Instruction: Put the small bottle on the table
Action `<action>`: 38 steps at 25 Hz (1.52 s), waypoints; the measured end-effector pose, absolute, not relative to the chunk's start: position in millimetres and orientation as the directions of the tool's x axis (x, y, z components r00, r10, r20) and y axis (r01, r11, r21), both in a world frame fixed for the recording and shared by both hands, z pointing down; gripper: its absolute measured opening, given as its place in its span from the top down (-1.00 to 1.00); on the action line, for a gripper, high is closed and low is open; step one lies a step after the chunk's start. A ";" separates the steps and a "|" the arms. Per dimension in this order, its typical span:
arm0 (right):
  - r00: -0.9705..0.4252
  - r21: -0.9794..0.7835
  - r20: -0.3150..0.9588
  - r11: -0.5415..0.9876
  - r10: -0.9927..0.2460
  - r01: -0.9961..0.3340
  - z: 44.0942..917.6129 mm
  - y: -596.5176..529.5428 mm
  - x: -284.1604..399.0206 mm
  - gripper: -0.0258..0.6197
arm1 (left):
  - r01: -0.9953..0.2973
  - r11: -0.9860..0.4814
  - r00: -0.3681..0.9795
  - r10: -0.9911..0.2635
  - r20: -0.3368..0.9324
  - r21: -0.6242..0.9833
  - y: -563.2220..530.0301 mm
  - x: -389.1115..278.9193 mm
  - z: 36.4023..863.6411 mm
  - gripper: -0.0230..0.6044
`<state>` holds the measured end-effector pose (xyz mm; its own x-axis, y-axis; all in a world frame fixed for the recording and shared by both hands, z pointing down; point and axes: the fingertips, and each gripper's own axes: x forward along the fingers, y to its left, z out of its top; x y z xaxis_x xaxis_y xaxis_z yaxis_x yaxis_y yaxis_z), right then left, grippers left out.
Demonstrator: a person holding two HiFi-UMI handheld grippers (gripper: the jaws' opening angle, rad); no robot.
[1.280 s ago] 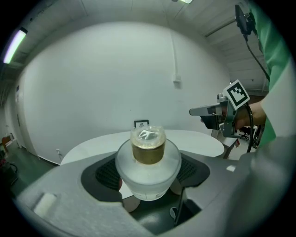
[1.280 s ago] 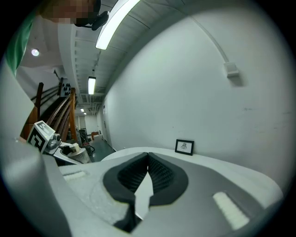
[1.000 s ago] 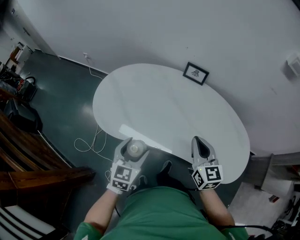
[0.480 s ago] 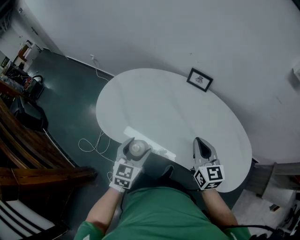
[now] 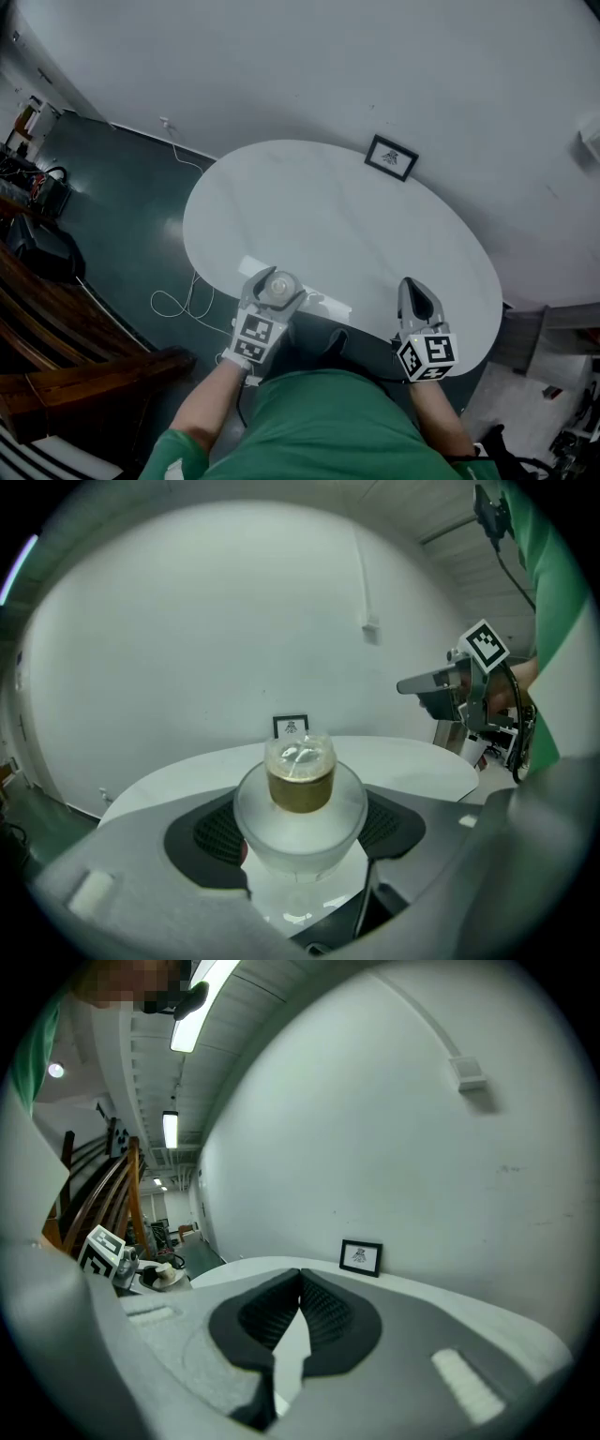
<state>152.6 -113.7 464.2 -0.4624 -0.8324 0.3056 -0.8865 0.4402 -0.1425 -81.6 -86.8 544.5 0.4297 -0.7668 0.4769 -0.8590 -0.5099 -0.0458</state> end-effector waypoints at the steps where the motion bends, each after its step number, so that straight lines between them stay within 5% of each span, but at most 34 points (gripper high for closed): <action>1: -0.446 -0.141 0.306 0.424 -0.841 -0.895 462.0 -114.7 153.8 0.91 | -0.851 -0.523 0.440 -0.759 0.480 -0.048 -91.9 -82.6 546.7 -0.17; 21: -0.181 -0.087 0.341 0.161 -0.922 -0.983 449.7 -116.4 164.1 0.91 | -0.709 -0.704 0.570 -0.609 0.551 -0.045 -184.8 -86.3 611.8 -0.17; 38: -0.101 -0.070 0.379 0.081 -0.920 -0.994 455.4 -104.5 166.9 0.91 | -0.649 -0.760 0.608 -0.546 0.577 -0.036 -212.2 -68.1 651.0 -0.17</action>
<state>166.9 -104.5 455.4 -0.1015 -0.9196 0.3794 -0.9943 0.0809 -0.0697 -68.1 -212.2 651.0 0.6080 -0.5458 0.5766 -0.6486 -0.7603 -0.0358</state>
